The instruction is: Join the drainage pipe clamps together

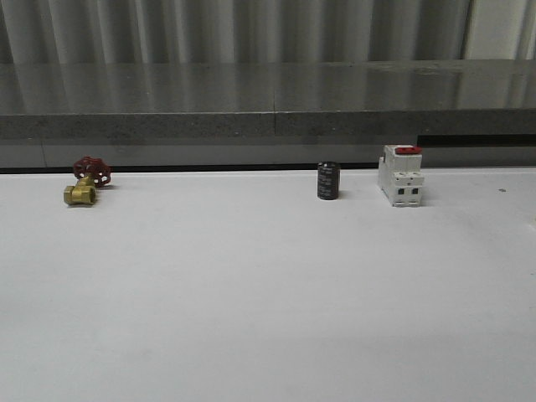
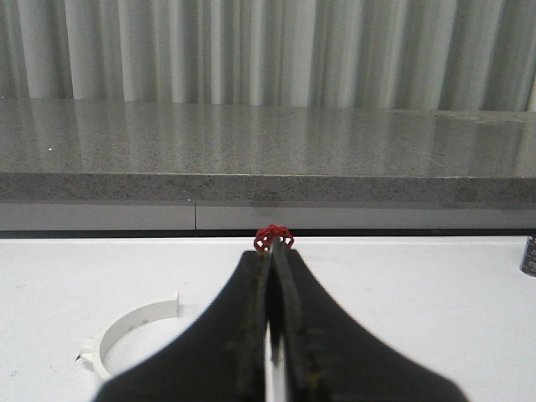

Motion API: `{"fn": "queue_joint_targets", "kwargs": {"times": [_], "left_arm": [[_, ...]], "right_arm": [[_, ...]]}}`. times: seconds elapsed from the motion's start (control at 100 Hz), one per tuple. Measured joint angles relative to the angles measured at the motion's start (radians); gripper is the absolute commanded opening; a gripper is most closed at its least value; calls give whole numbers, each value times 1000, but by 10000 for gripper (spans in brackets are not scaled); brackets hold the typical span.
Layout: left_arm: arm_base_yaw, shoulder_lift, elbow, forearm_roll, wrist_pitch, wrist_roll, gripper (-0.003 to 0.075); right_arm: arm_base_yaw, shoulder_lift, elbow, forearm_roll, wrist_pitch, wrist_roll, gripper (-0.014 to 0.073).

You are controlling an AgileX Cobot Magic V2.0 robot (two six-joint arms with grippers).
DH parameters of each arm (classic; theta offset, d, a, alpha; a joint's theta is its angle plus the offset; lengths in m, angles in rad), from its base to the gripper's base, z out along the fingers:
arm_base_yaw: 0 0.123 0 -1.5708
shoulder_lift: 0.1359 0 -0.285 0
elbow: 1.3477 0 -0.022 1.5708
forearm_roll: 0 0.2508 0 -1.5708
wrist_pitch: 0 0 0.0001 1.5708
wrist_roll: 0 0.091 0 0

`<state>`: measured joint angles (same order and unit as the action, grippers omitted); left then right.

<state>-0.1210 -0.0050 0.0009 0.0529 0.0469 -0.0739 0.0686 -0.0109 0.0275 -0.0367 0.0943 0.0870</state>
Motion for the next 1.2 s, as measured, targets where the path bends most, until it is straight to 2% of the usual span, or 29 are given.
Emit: {"fn": "queue_joint_targets", "kwargs": {"times": [0.52,0.63,0.74,1.02,1.2], "left_arm": [[0,0,-8,0,25,0,-21],[0,6,-67,0,140,0,-21],[0,69,-202,0,268,0,-21],[0,373,-587,0,652,0,-21],[0,521,-705,-24,783,0,-21]], "right_arm": [[0,0,0,0,0,0,-67],[0,0,0,0,0,0,-67],[0,0,0,0,0,0,-67],[0,0,0,0,0,0,-67],[0,0,0,0,0,0,-67]]}}
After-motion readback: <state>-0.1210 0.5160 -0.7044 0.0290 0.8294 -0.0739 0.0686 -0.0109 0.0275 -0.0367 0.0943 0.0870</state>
